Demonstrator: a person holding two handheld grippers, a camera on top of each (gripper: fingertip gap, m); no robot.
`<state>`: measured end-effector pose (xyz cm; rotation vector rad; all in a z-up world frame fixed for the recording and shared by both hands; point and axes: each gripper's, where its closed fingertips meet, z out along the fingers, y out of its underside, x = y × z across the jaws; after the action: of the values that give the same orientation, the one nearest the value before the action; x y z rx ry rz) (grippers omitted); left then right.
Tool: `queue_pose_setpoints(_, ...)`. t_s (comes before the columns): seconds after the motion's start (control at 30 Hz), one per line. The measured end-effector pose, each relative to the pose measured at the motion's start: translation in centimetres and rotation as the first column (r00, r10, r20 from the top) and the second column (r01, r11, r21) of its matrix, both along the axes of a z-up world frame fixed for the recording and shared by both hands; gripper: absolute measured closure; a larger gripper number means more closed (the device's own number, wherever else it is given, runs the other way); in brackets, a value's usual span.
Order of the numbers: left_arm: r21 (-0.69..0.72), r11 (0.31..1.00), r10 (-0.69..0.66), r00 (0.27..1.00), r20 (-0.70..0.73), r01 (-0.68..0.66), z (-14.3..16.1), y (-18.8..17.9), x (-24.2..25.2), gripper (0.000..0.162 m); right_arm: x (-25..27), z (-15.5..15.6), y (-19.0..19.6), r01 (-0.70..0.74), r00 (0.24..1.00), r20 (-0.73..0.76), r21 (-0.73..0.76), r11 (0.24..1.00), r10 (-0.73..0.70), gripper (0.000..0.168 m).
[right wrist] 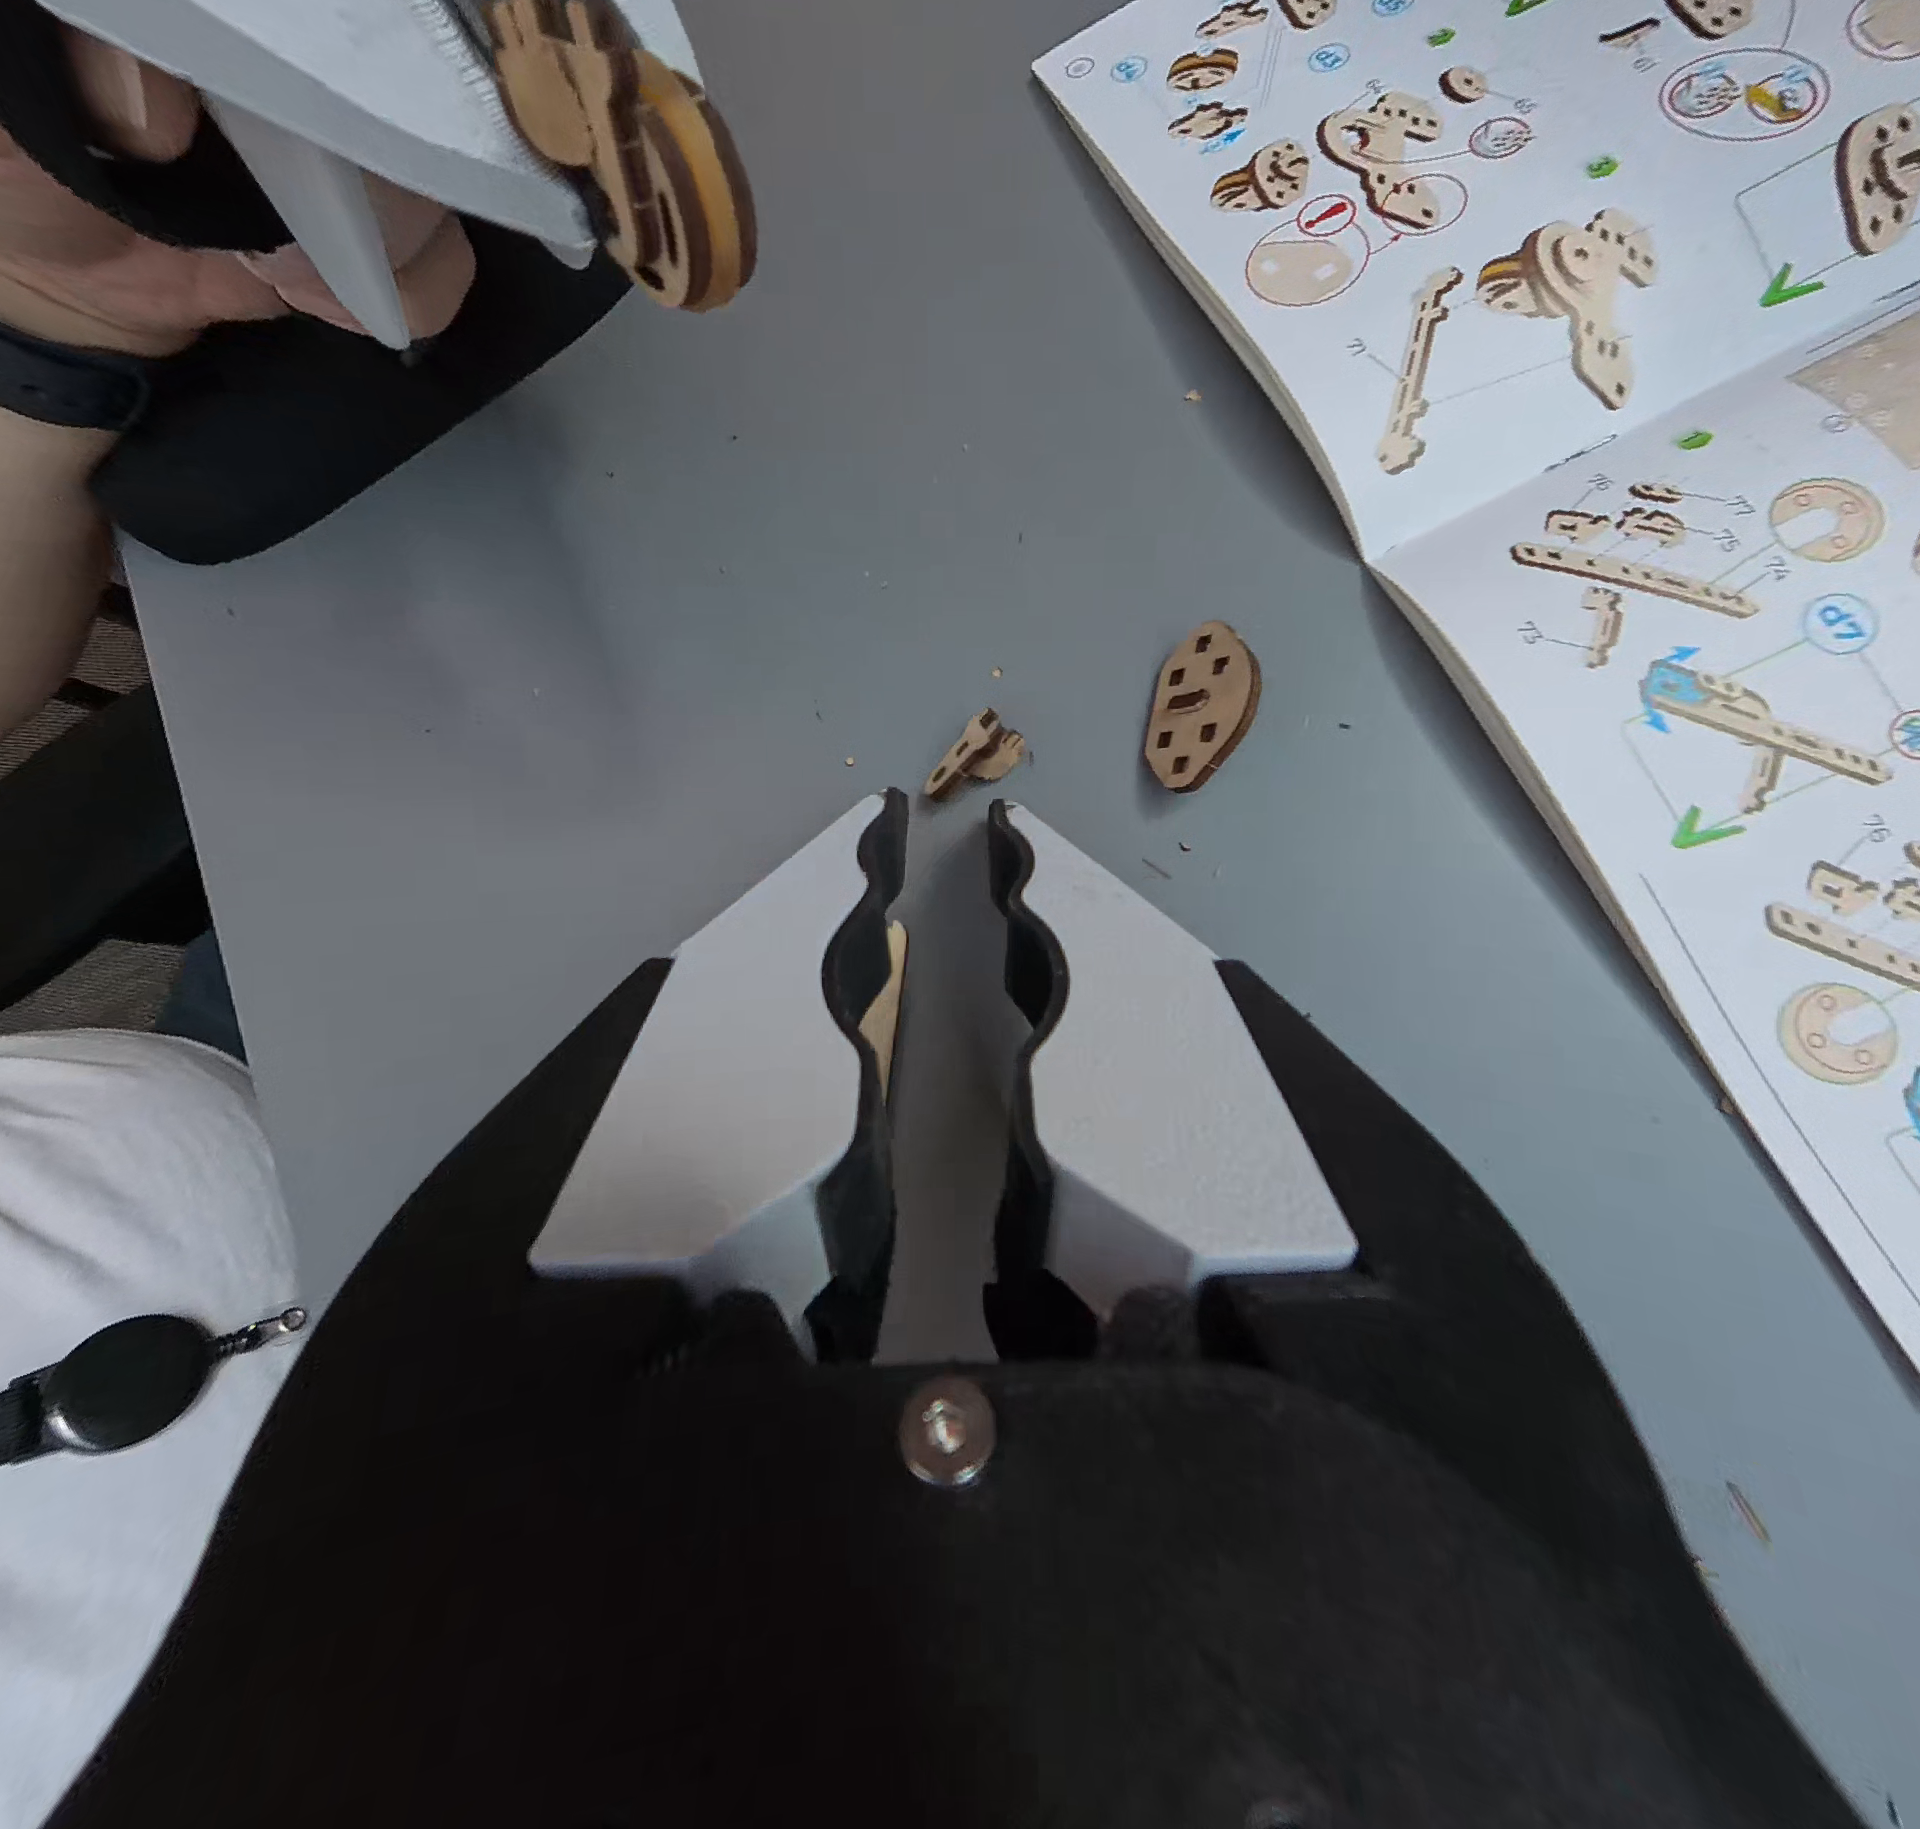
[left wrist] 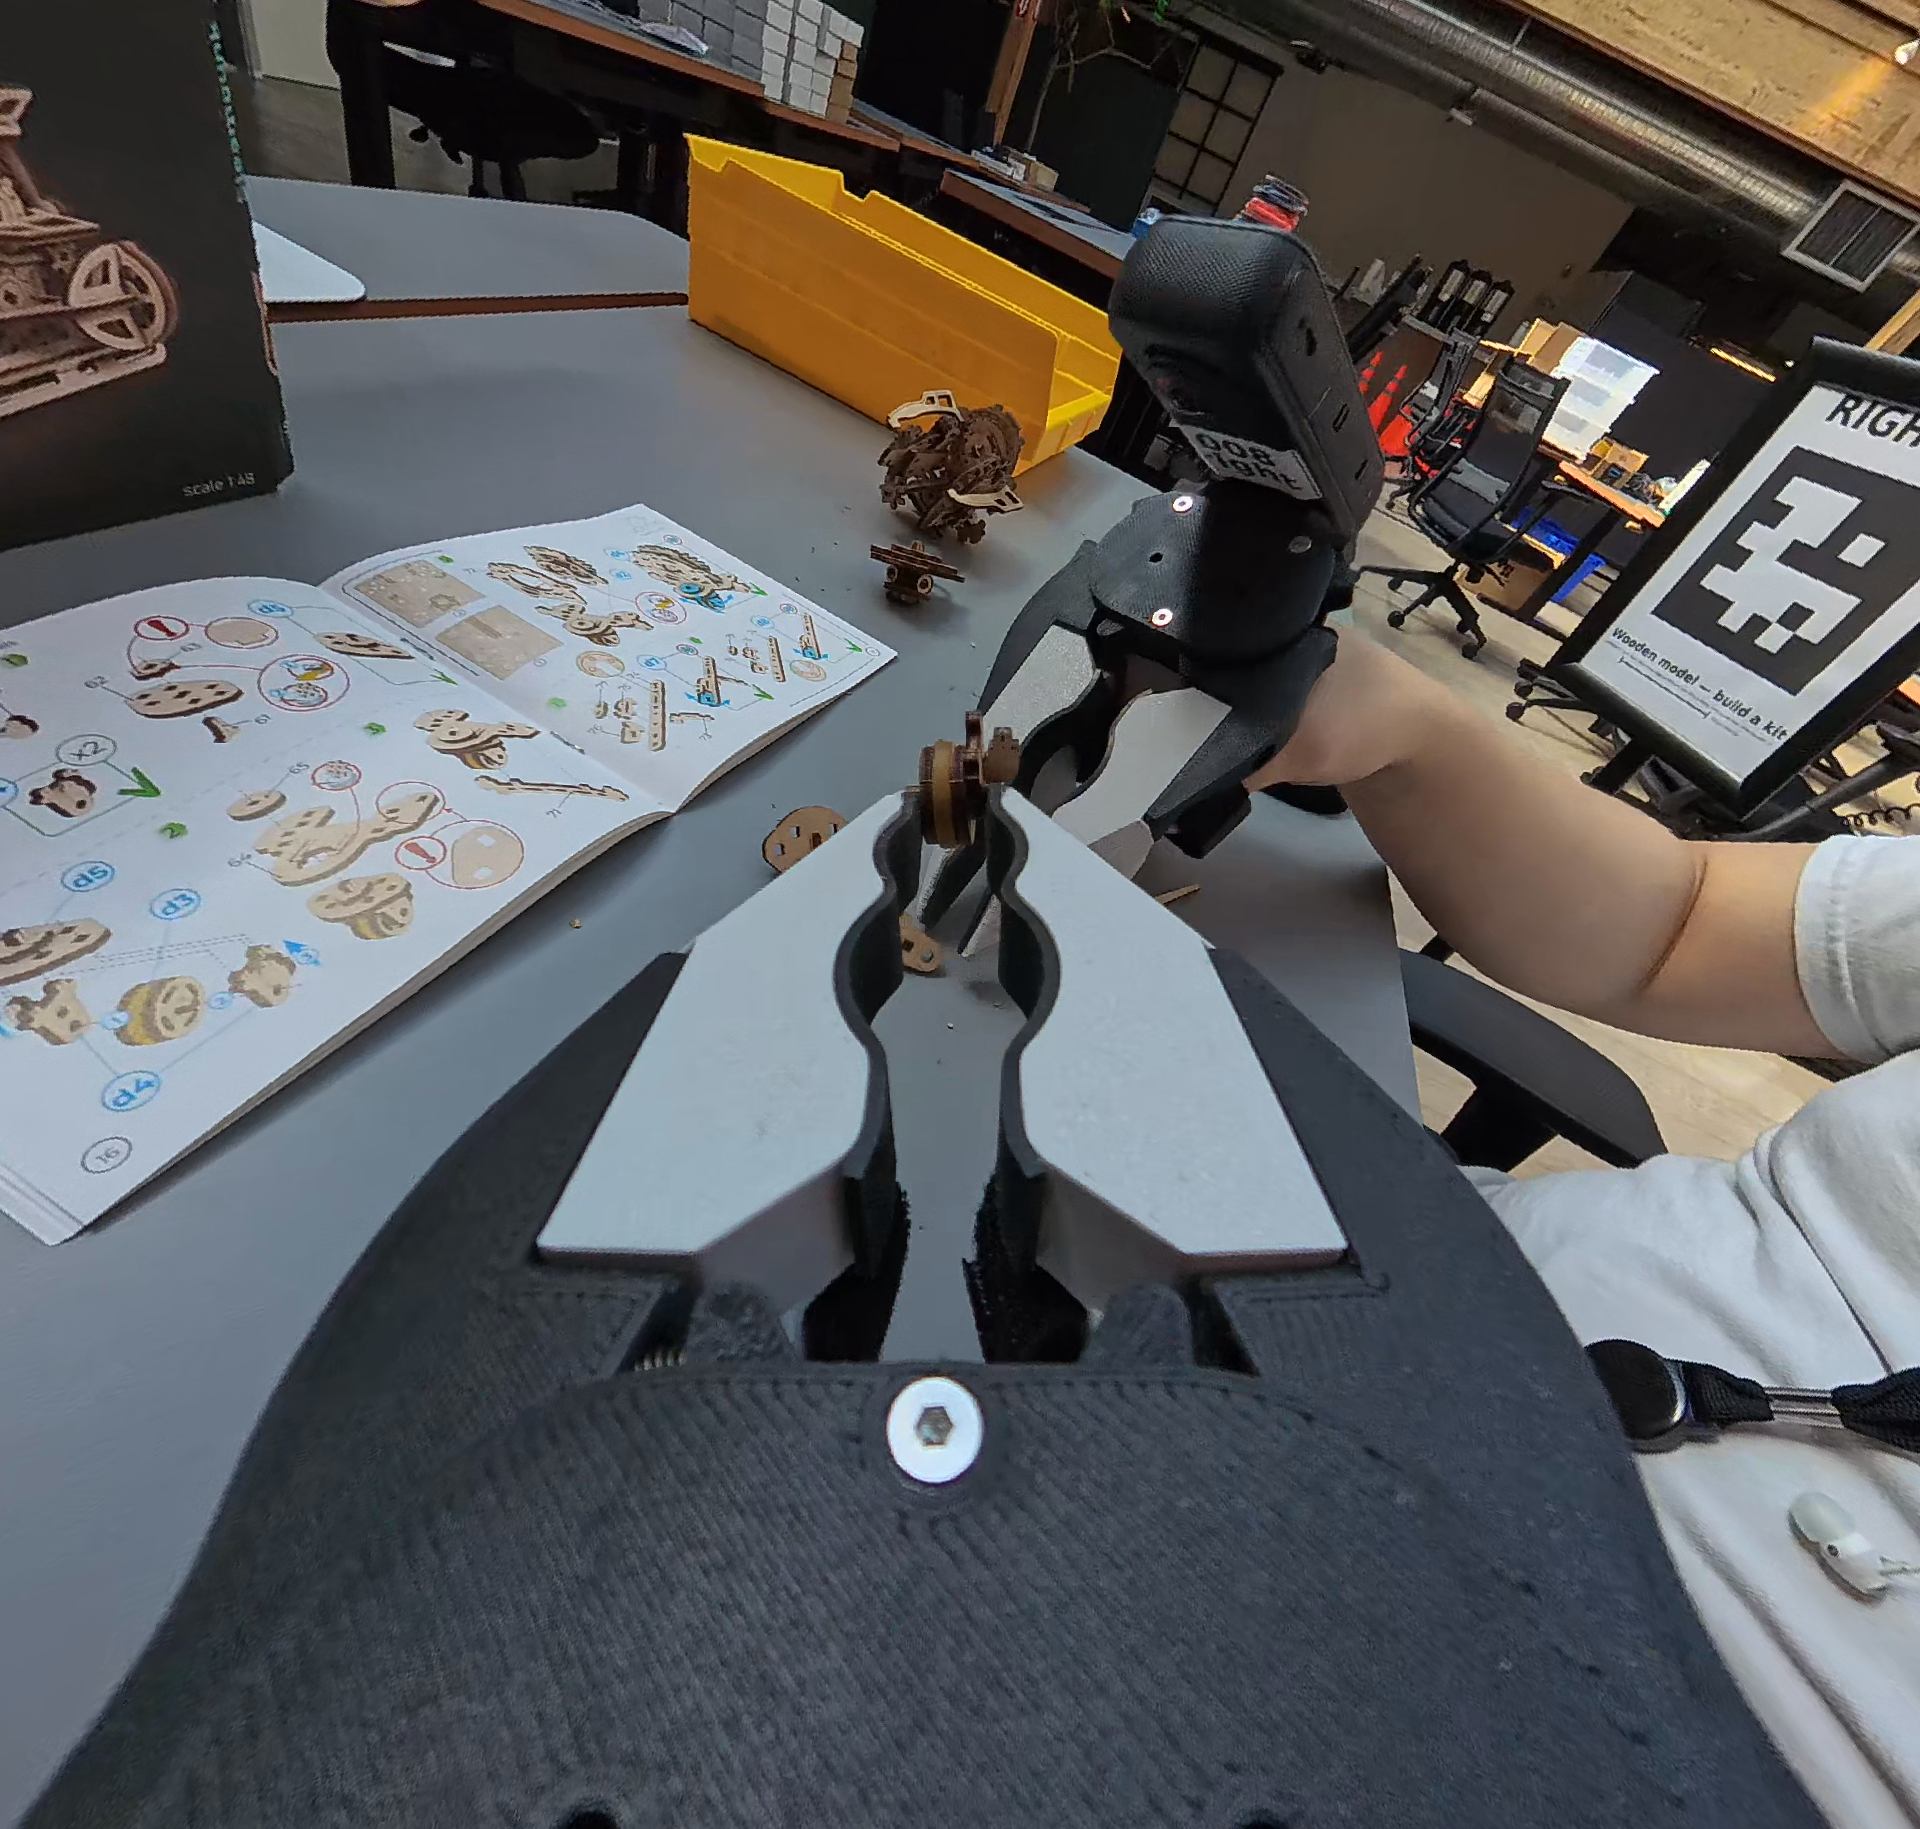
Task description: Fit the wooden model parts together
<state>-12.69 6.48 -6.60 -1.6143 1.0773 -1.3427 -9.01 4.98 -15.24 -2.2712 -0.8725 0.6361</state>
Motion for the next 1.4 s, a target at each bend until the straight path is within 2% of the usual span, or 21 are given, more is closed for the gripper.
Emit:
queue_pose_setpoints(0.03,-0.001,1.0,-0.003,1.0,0.002,0.003,0.0,0.0,0.0,0.153,0.0,0.0,-0.1,0.003,1.0,-0.019,-0.034,0.999,-0.004,0.154)
queue_pose_setpoints(0.23,0.033,0.999,-0.031,0.999,-0.014,0.031,0.0,-0.7,0.2,0.152,0.1,1.3,0.7,0.054,0.99,-0.123,-0.141,0.988,-0.072,0.155)
queue_pose_setpoints(0.27,0.042,0.999,-0.03,0.999,-0.017,0.031,-0.1,-0.7,0.2,0.152,0.0,1.4,0.9,0.063,0.987,-0.134,-0.166,0.984,-0.086,0.161)
queue_pose_setpoints(0.3,0.05,0.998,-0.03,0.999,-0.02,0.031,-0.1,-0.7,0.2,0.152,0.0,1.2,1.0,0.07,0.987,-0.13,-0.193,0.979,-0.096,0.168)
queue_pose_setpoints(0.4,0.076,0.997,-0.032,0.999,-0.027,0.034,-0.1,-0.9,0.3,0.152,-0.1,1.0,1.0,0.076,0.989,-0.104,-0.24,0.968,-0.103,0.168)
queue_pose_setpoints(0.63,0.116,0.993,-0.018,0.999,-0.046,0.023,-0.2,-0.9,0.3,0.152,0.2,0.6,1.4,0.111,0.994,0.026,-0.156,0.981,-0.108,0.155)
queue_pose_setpoints(0.8,0.132,0.991,-0.016,0.999,-0.044,0.021,-0.1,-0.9,0.2,0.153,-0.4,-0.2,1.4,0.098,0.994,0.069,-0.168,0.981,-0.087,0.159)
queue_pose_setpoints(0.93,0.167,0.985,-0.034,0.999,-0.03,0.039,0.3,-1.3,0.2,0.152,-0.4,0.4,1.8,0.087,0.994,0.067,-0.094,0.992,-0.081,0.165)
queue_pose_setpoints(1.0,0.203,0.977,-0.057,0.998,-0.018,0.059,0.8,-1.9,0.3,0.152,-0.5,1.8,2.2,0.075,0.997,-0.023,-0.041,0.996,-0.076,0.166)
queue_pose_setpoints(1.07,0.231,0.97,-0.075,0.997,-0.014,0.076,1.0,-2.4,0.4,0.152,-1.2,4.1,2.1,0.021,0.983,-0.182,0.021,1.0,-0.016,0.166)
queue_pose_setpoints(1.17,0.213,0.972,-0.104,0.994,0.012,0.1,1.4,-2.9,0.4,0.152,-1.3,7.7,2.0,0.029,0.916,-0.401,0.125,0.992,0.024,0.167)
queue_pose_setpoints(1.27,0.13,0.985,-0.123,0.991,0.046,0.116,1.6,-2.7,0.2,0.152,-1.2,9.4,1.5,0.028,0.846,-0.532,0.125,0.992,0.043,0.167)
queue_pose_setpoints(1.4,0.059,0.988,-0.149,0.983,0.111,0.143,2.5,-2.8,-0.1,0.152,-1.6,10.0,1.0,-0.004,0.781,-0.623,0.079,0.997,0.052,0.167)
